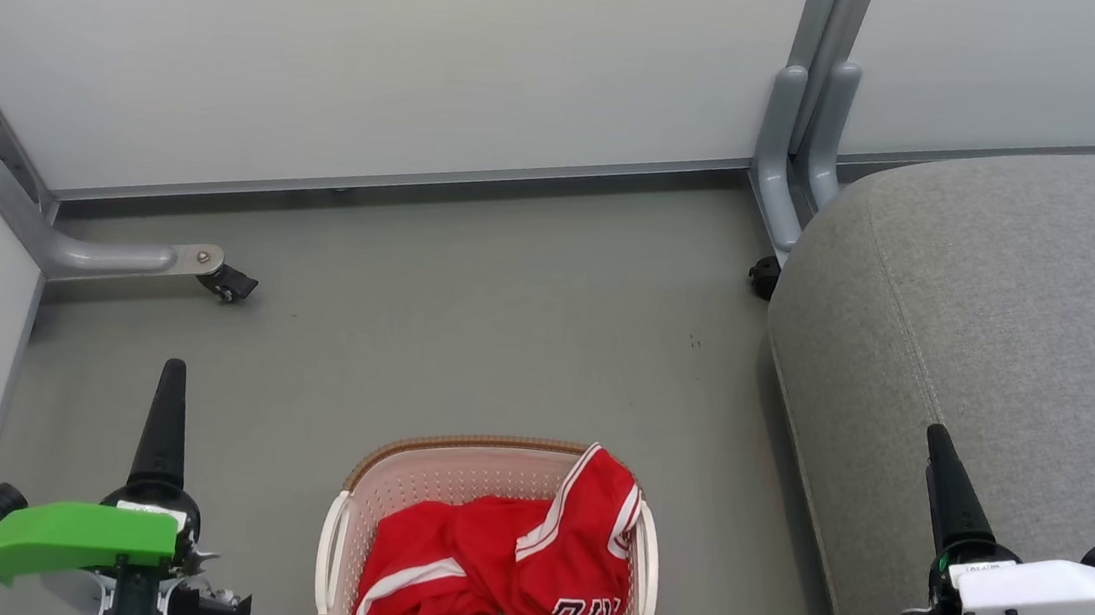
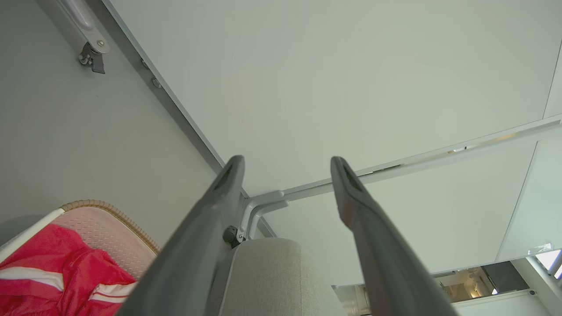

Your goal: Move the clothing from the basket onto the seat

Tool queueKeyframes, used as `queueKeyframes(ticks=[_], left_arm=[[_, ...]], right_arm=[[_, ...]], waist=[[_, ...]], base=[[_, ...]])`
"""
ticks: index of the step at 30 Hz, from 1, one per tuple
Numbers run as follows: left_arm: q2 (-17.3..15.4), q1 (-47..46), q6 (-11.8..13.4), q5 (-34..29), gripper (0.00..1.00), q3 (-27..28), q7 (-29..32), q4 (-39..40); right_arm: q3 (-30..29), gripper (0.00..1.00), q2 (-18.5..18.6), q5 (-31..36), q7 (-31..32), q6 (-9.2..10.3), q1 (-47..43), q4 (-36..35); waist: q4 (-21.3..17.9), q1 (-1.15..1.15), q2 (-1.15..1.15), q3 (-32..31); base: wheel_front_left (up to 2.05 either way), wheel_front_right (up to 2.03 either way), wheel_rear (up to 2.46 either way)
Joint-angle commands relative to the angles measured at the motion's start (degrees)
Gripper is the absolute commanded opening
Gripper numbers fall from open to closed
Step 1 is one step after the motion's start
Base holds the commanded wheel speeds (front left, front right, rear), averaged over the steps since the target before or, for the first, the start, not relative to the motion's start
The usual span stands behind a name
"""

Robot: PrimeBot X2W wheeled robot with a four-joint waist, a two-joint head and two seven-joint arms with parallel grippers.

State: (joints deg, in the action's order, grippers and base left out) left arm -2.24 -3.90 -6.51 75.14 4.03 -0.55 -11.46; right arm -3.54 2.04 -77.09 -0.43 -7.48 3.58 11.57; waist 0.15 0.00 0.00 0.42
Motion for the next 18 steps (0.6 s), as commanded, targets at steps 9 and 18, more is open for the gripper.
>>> queueKeyframes(ticks=[9, 18], left_arm=[[-0.42, -1.53, 1.69, -12.28, 1.0, -2.41, -2.29, 3.27], [-0.48, -1.7, 3.61, -23.33, 1.0, -5.28, -4.06, 3.68]], right_arm=[[2.02, 1.0, 0.52, 10.8, -2.4, -0.01, 1.03, -3.34], [3.86, 1.0, 0.6, 20.88, -4.18, -0.02, 1.05, -4.95]], waist=[[0.08, 0.0, 0.0, 0.13], [0.24, 0.0, 0.0, 0.23]], base=[[0.0, 0.0, 0.0], [0.0, 0.0, 0.0]])
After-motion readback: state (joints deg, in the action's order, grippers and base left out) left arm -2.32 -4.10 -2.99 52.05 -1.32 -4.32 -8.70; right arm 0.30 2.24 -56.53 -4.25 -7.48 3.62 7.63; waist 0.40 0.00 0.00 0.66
